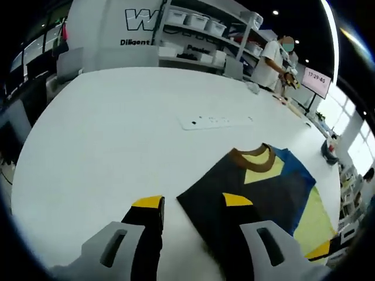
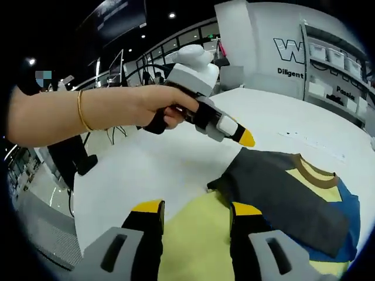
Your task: Fold the garment on the visible template until the final outline fits inside the template.
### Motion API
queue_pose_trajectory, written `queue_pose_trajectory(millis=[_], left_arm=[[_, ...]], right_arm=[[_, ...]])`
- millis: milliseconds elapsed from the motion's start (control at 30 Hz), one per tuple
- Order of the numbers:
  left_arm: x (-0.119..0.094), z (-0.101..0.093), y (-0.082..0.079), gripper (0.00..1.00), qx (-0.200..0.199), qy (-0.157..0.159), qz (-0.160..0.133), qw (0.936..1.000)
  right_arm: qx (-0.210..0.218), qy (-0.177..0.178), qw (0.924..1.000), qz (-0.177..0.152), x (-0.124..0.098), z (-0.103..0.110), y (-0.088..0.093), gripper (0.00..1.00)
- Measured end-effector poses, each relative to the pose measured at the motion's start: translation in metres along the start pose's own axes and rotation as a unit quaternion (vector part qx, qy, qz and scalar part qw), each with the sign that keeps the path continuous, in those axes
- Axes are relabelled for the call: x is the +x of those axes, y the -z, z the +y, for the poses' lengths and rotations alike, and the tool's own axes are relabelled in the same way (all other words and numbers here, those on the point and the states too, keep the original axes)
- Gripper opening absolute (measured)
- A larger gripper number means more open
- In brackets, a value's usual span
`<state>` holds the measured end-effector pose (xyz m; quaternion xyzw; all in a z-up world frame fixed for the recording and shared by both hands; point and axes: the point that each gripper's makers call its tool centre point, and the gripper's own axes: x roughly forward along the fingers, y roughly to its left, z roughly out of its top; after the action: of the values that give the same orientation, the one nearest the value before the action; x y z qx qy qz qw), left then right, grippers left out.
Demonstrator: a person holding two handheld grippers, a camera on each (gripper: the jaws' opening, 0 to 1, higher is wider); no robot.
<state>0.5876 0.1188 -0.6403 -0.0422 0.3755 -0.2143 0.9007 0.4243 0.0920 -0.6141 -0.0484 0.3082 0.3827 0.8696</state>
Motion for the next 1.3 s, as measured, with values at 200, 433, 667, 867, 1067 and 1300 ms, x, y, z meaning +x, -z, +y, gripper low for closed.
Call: queue_pose_trajectory(millis=[200, 433, 667, 867, 1067, 1300], left_arm=[[0.008, 0.004, 0.004, 0.26, -0.01, -0.004, 0.007, 0.9999], [0.015, 0.004, 0.009, 0.22, -0.014, 0.0, 0.015, 0.9998], [0.022, 0.008, 0.014, 0.18, -0.016, -0.008, 0.022, 0.9996], [0.025, 0.008, 0.013, 0.14, -0.02, -0.014, 0.019, 0.9995], [0.028, 0.009, 0.015, 0.04, -0.018, -0.019, 0.022, 0.9994], [0.028, 0.008, 0.014, 0.03, -0.019, -0.014, 0.022, 0.9995]], right_arm=[[0.014, 0.002, 0.9999, -0.008, 0.029, 0.004, -0.006, 0.3], [0.036, 0.018, 0.9992, 0.003, 0.052, -0.001, 0.001, 0.27], [0.074, 0.059, 0.9955, 0.006, 0.06, -0.017, 0.004, 0.17], [0.081, 0.086, 0.993, 0.009, 0.067, -0.021, 0.006, 0.12], [0.05, 0.119, 0.9915, 0.017, 0.071, -0.024, 0.005, 0.04], [0.04, 0.136, 0.9896, 0.027, 0.072, -0.032, 0.01, 0.0]])
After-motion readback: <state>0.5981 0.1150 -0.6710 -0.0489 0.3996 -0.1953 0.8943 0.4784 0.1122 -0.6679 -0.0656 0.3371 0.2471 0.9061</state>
